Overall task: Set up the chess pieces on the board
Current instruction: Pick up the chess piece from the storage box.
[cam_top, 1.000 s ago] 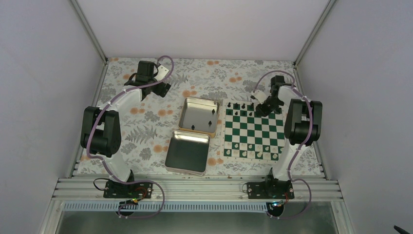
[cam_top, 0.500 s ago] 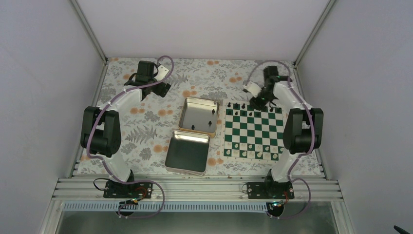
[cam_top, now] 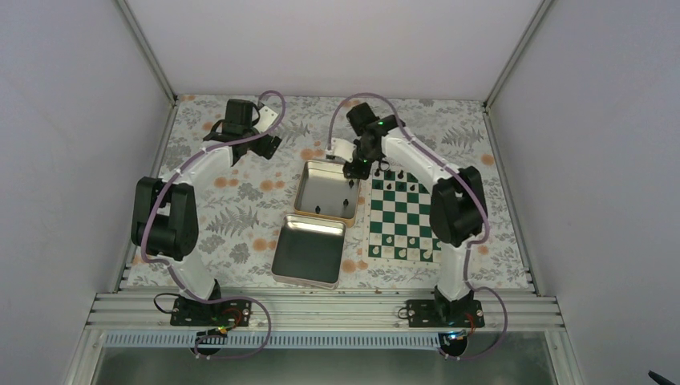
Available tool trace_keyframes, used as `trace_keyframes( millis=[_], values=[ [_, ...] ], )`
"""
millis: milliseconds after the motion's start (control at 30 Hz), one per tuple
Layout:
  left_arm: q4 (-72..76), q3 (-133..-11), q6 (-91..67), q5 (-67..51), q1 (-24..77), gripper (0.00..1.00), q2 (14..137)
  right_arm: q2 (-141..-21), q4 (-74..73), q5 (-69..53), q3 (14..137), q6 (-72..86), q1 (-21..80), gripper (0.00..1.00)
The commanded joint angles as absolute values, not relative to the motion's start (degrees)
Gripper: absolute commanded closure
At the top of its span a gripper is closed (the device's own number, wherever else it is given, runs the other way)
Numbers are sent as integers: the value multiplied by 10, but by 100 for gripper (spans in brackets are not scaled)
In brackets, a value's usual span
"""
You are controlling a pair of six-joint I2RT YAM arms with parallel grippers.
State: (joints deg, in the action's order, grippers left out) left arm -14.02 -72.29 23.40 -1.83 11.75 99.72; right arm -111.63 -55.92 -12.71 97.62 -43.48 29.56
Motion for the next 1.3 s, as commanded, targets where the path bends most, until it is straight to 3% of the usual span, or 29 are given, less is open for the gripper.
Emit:
trace_keyframes(
  millis=[0, 1000, 1267],
  values=[
    [-130, -721, 236, -29, 119, 0, 970, -1164, -589, -90, 995, -463, 307, 71],
    [-128, -713, 234, -50, 106, 0, 973, -1276, -552, -22, 1047, -478, 309, 67],
    [-129, -713, 235, -57, 100, 0, 976, -1293, -574, -21, 1068, -478, 309, 71]
  ],
)
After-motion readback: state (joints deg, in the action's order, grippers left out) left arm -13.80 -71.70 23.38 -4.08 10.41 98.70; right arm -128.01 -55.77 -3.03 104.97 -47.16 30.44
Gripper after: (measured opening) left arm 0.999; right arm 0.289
